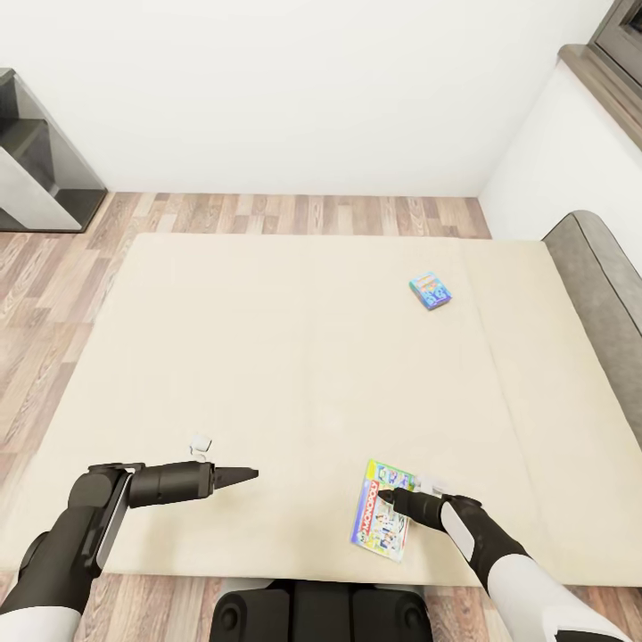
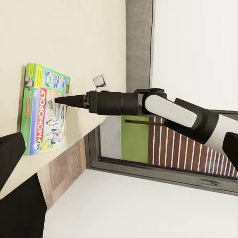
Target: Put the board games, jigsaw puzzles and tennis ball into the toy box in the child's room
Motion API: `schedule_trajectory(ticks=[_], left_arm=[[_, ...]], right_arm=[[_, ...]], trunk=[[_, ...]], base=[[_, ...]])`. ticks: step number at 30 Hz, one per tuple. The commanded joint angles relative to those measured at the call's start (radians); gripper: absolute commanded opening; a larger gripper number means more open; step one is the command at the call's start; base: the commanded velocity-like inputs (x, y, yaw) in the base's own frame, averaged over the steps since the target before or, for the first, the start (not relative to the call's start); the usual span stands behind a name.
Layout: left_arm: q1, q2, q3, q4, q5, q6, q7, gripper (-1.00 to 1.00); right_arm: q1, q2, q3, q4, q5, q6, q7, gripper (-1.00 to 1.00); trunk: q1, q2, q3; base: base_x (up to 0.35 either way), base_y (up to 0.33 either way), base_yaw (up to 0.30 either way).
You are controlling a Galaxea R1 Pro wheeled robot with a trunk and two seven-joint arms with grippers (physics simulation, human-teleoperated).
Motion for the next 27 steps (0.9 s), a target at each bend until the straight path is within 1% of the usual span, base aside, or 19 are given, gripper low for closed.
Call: schedule_trajectory(ticks=[1, 18, 27], left_arm=[[0.000, 0.000, 0.000, 0.000, -0.002, 0.011, -0.005, 1.00], [0.000, 0.000, 0.000, 0.000, -0.001, 0.011, -0.005, 1.00], [0.000, 0.000, 0.000, 0.000, -0.001, 0.011, -0.005, 1.00]], right_arm=[[0.000, 0.001, -0.006, -0.001, -0.003, 0.008, 0.003, 1.00], [0.000, 0.001, -0.006, -0.001, -0.004, 0.009, 0.004, 1.00], [0.000, 0.001, -0.006, -0.001, -0.004, 0.009, 0.004, 1.00]], trunk=[[0.001, -0.001, -0.001], [0.001, -0.001, -0.001], [0.001, -0.001, -0.001]], base=[[0.000, 0.002, 0.000], [0.000, 0.000, 0.000], [0.000, 0.032, 0.000]])
